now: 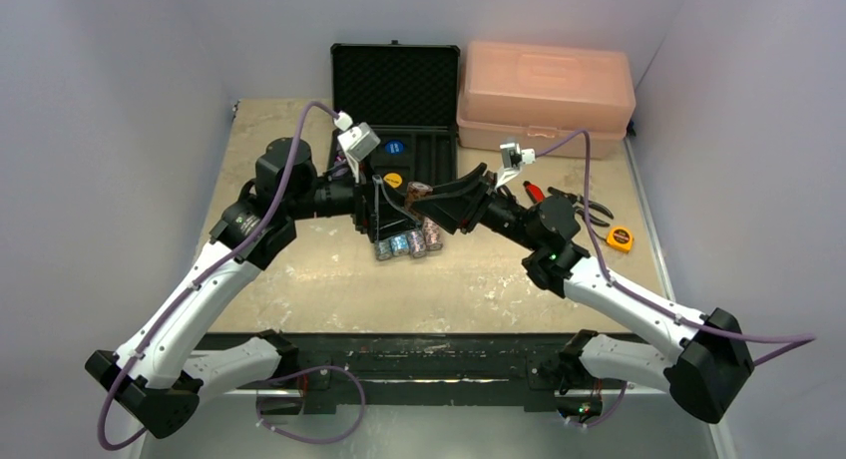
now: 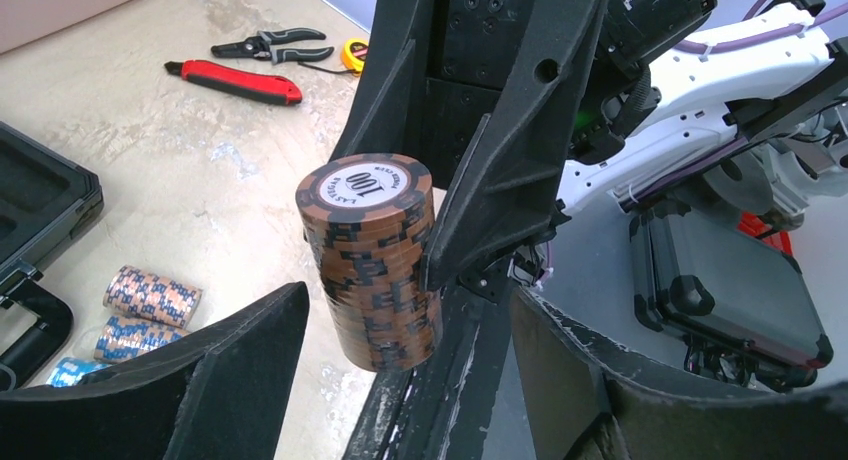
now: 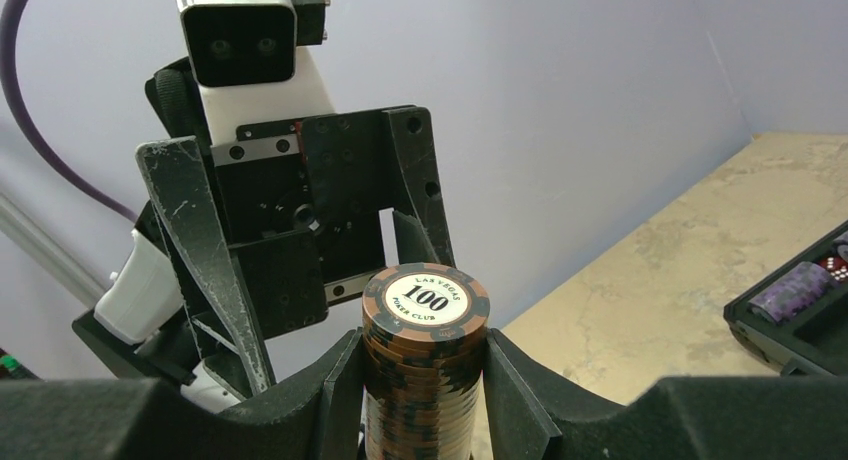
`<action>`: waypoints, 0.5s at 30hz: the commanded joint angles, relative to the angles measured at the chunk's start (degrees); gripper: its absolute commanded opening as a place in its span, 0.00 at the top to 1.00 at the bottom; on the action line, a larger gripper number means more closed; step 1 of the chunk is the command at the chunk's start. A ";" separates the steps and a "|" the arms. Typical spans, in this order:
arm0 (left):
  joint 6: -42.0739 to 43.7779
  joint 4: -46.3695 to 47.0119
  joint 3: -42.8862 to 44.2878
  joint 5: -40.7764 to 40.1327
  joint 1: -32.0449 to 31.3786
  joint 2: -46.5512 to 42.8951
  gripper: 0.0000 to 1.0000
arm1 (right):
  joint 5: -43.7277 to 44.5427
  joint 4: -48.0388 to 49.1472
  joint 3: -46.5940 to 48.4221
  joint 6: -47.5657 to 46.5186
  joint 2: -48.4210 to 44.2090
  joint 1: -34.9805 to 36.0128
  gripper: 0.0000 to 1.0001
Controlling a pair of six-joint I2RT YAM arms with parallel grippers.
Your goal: Pack up texas hold em set
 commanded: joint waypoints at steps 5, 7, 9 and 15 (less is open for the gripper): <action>-0.25 3.10 -0.73 0.19 0.52 0.25 0.28 | -1.19 10.10 2.10 3.02 -0.46 -0.09 1.00; -0.15 2.81 -0.74 -0.66 0.48 0.26 0.29 | -0.79 9.99 2.17 3.55 -0.45 -0.08 1.00; -0.06 2.54 -0.70 -1.21 0.47 0.27 0.31 | -0.64 9.78 2.36 4.12 -0.29 -0.12 1.00; -0.57 3.58 -1.30 -0.71 0.48 0.23 0.35 | -0.76 11.61 1.96 6.27 0.25 -0.02 1.00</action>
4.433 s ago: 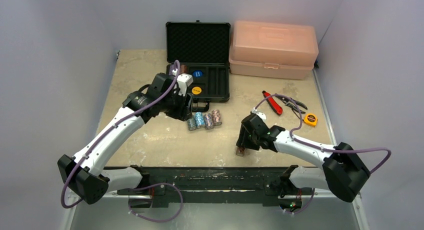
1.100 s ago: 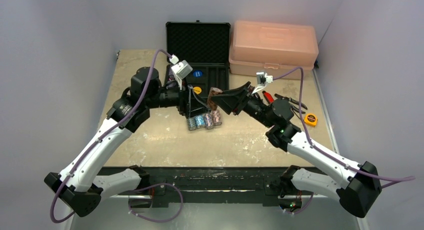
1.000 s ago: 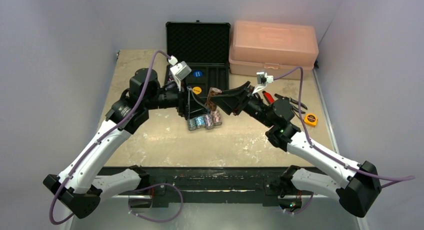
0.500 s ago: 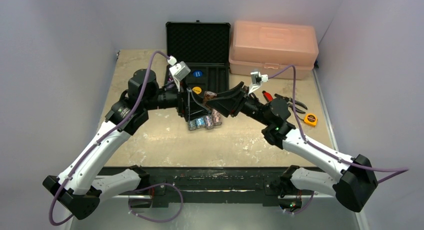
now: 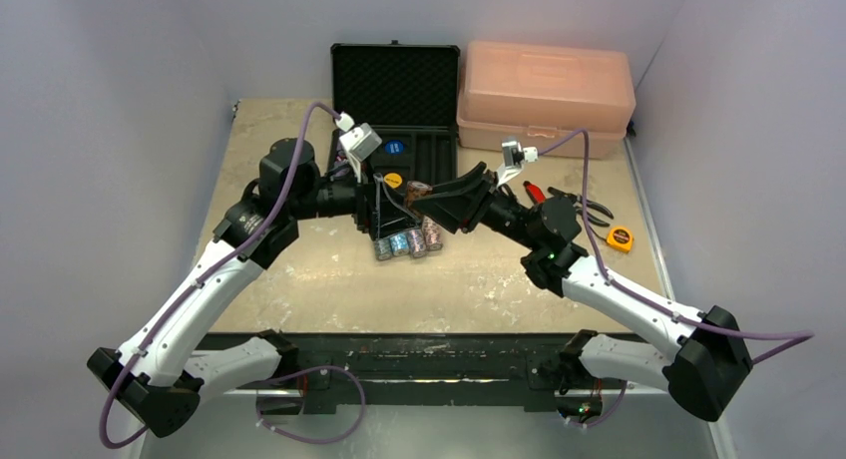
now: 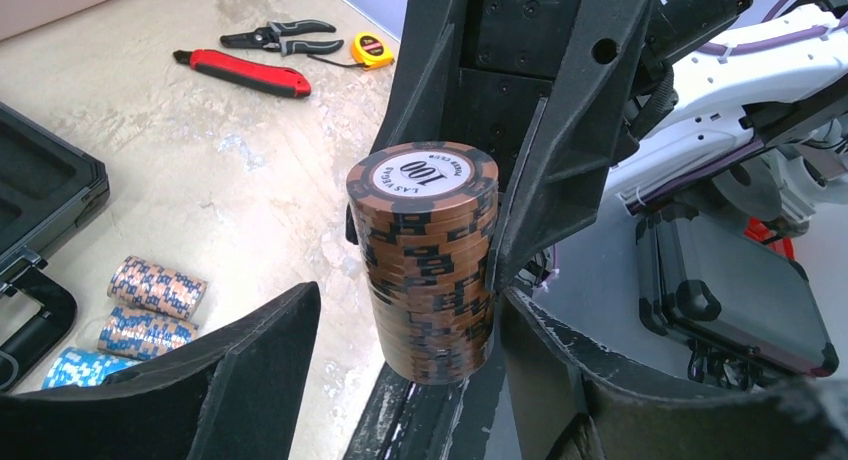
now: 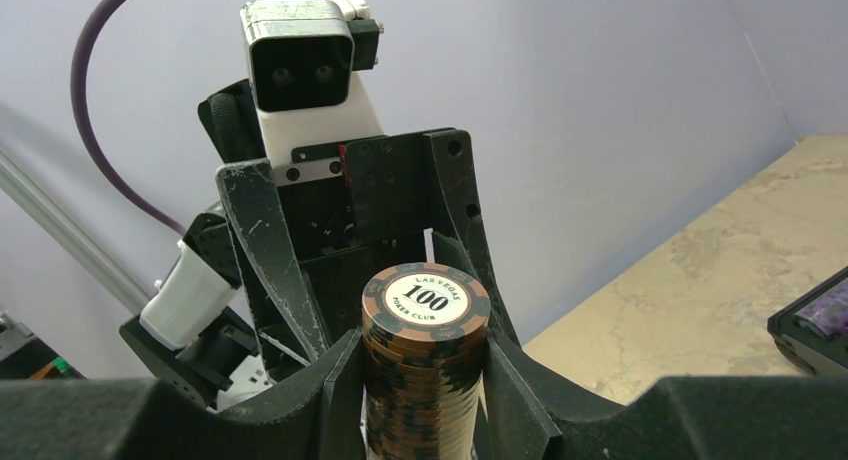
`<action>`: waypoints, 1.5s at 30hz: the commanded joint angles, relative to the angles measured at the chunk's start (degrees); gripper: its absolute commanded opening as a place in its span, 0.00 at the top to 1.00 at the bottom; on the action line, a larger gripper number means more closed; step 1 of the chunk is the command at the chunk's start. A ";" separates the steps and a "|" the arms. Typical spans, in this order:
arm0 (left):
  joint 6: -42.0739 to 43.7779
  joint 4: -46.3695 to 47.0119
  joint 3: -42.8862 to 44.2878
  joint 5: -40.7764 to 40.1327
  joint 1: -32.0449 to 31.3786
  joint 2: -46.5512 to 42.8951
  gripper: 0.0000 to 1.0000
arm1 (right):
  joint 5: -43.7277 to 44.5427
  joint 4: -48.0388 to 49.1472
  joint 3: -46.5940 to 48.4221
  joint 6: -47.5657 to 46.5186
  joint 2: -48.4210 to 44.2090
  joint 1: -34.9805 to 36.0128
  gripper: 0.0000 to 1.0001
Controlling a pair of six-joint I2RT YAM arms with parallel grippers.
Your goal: Pack up texas hold em set
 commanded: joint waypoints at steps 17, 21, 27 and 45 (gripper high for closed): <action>-2.06 4.48 -0.78 1.04 0.28 0.73 0.35 | 1.87 11.11 0.79 5.00 1.28 -0.01 1.00; -2.06 4.44 -0.81 0.61 0.32 0.69 0.46 | 2.06 11.48 0.63 5.00 1.42 -0.01 1.00; -2.34 4.52 -0.78 0.92 0.56 1.09 0.87 | 1.34 11.89 0.39 4.83 1.75 -0.01 1.00; -2.87 4.57 -1.11 0.43 1.95 0.87 1.00 | 8.69 -2.24 1.36 -0.23 -4.29 -0.01 0.01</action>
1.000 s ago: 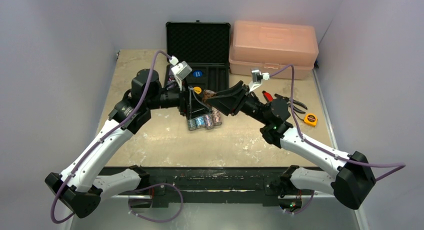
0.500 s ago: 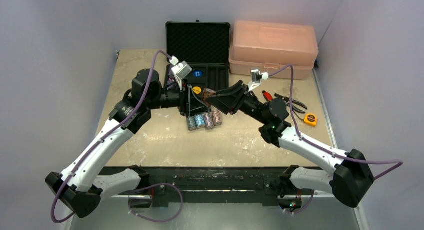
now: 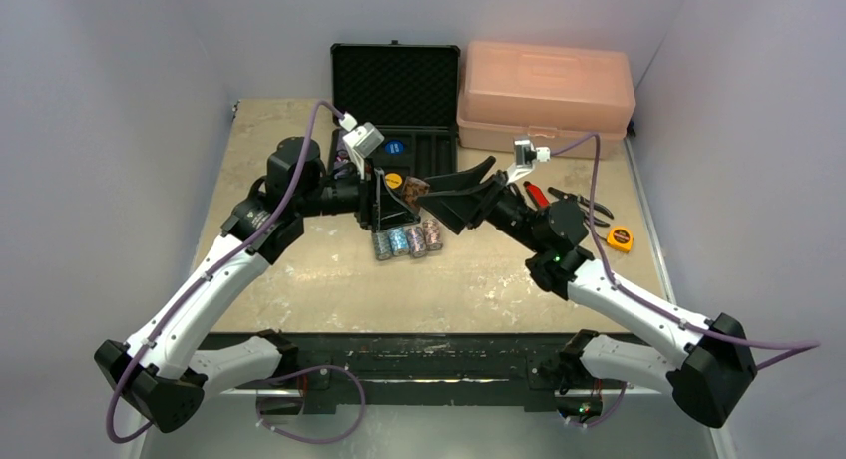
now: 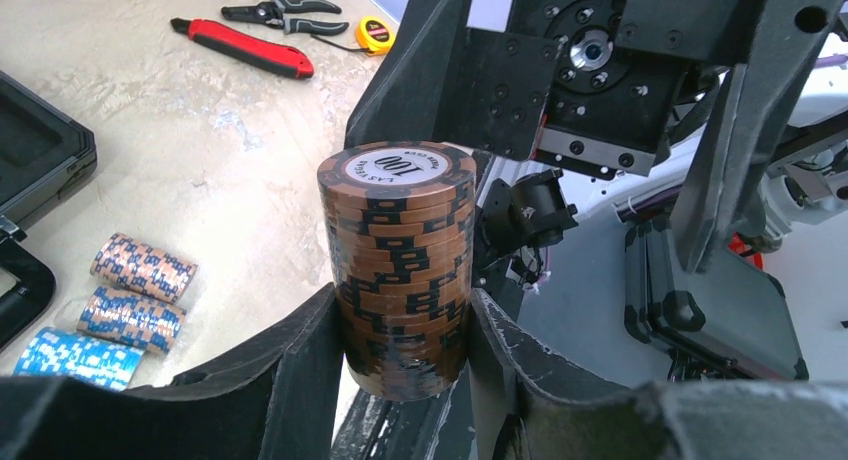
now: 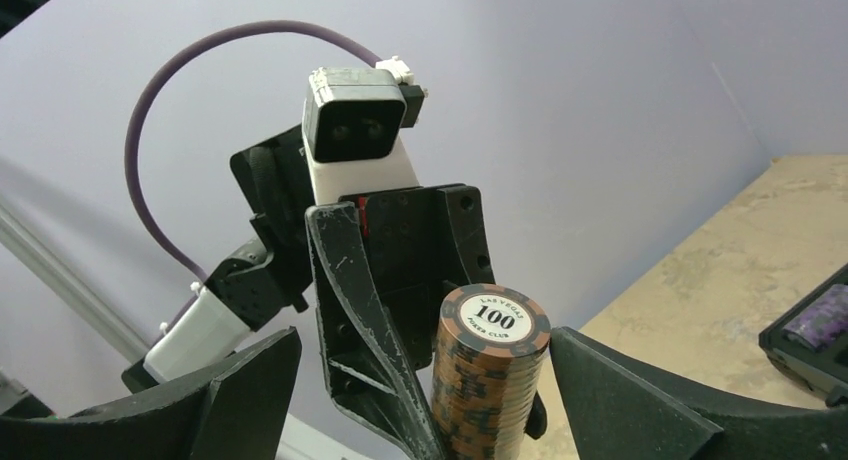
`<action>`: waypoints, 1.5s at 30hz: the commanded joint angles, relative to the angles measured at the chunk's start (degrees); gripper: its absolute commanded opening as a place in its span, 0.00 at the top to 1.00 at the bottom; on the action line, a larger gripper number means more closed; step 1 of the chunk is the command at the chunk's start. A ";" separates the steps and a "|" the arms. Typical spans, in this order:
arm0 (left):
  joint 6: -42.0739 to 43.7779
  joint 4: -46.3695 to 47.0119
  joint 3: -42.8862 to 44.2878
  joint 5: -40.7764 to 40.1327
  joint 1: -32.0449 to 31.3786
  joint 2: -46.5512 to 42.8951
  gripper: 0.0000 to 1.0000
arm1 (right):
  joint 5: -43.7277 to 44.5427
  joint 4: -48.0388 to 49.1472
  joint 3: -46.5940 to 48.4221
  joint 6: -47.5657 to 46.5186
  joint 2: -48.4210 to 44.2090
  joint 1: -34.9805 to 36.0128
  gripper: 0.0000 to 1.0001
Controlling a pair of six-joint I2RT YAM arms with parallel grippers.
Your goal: Pack up texas hold em set
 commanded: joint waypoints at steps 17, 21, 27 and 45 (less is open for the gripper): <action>1.10 -1.45 1.08 -9.63 2.63 0.86 1.00 | 25.95 -31.23 -2.64 -17.55 -21.39 0.03 0.01; 1.76 -4.25 2.03 -14.37 3.00 2.01 1.00 | 29.30 -36.99 -1.64 -19.50 -21.48 0.04 0.01; 4.01 -9.40 5.04 -19.81 4.75 5.04 1.00 | 33.01 -42.69 -2.63 -20.74 -23.00 0.02 0.01; 8.59 -14.98 9.81 -33.11 11.42 13.98 1.00 | 42.32 -51.47 -1.67 -27.48 -23.06 0.03 0.01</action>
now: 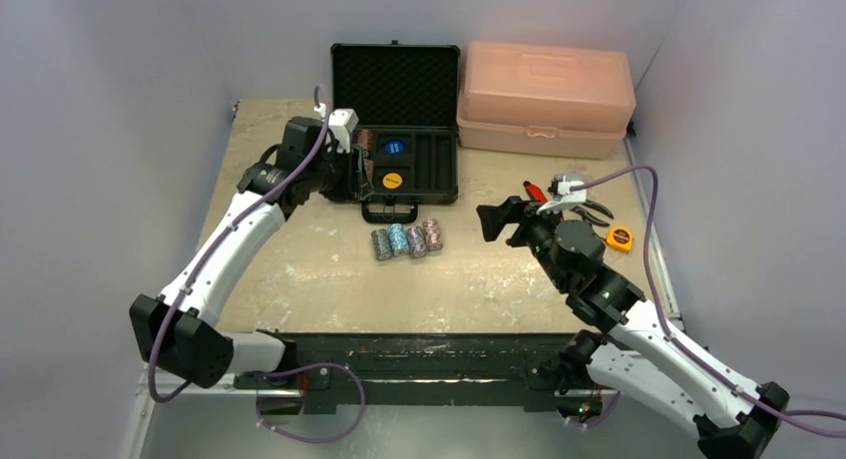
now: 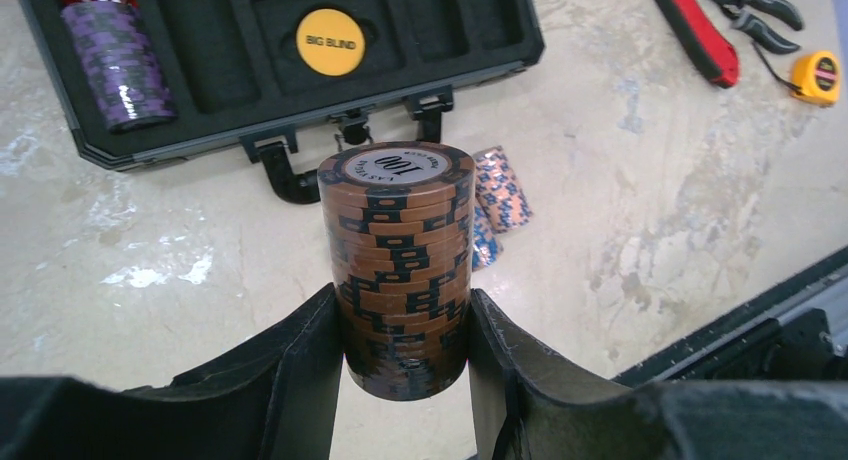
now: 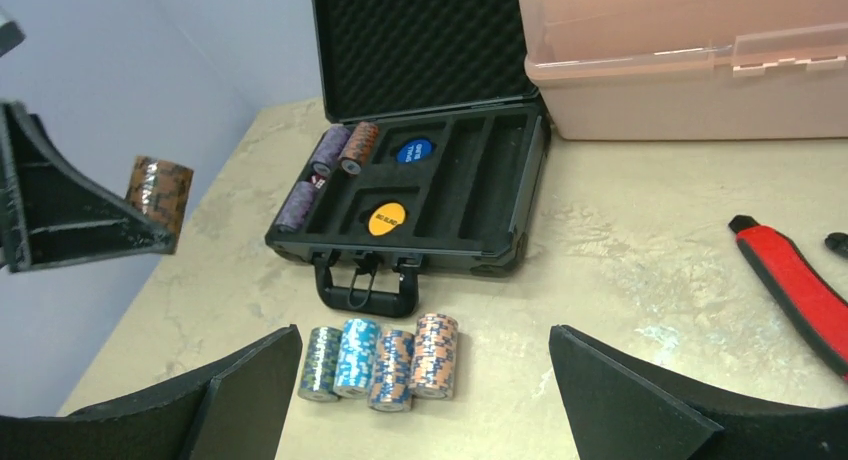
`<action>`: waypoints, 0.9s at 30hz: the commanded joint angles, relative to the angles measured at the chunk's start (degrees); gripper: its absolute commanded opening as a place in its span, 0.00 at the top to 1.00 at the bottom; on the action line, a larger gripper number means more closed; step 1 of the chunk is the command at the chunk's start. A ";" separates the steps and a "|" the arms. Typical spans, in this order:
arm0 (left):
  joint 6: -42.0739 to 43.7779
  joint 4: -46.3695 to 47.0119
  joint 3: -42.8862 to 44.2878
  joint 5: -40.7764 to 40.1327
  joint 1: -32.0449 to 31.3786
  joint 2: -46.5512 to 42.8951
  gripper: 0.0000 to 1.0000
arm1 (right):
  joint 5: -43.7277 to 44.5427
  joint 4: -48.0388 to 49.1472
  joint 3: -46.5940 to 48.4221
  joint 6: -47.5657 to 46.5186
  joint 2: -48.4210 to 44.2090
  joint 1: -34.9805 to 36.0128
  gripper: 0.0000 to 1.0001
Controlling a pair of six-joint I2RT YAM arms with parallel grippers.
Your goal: Pack up texas hold em set
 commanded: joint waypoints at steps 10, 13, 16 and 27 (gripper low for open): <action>1.99 -1.46 11.86 -6.98 3.02 14.90 1.00 | 2.56 -2.29 1.79 -3.43 -2.18 0.03 0.01; 1.82 -3.98 15.81 -9.53 3.26 19.39 1.00 | 2.67 -2.47 1.58 -3.38 -2.71 0.04 0.01; 1.95 -6.90 21.00 -10.91 3.28 24.56 1.00 | 2.52 -2.68 1.59 -3.26 -3.29 0.02 0.01; 7.07 -13.28 33.04 -16.71 3.28 38.72 1.00 | 1.40 -3.33 1.71 -2.86 -4.54 0.04 0.01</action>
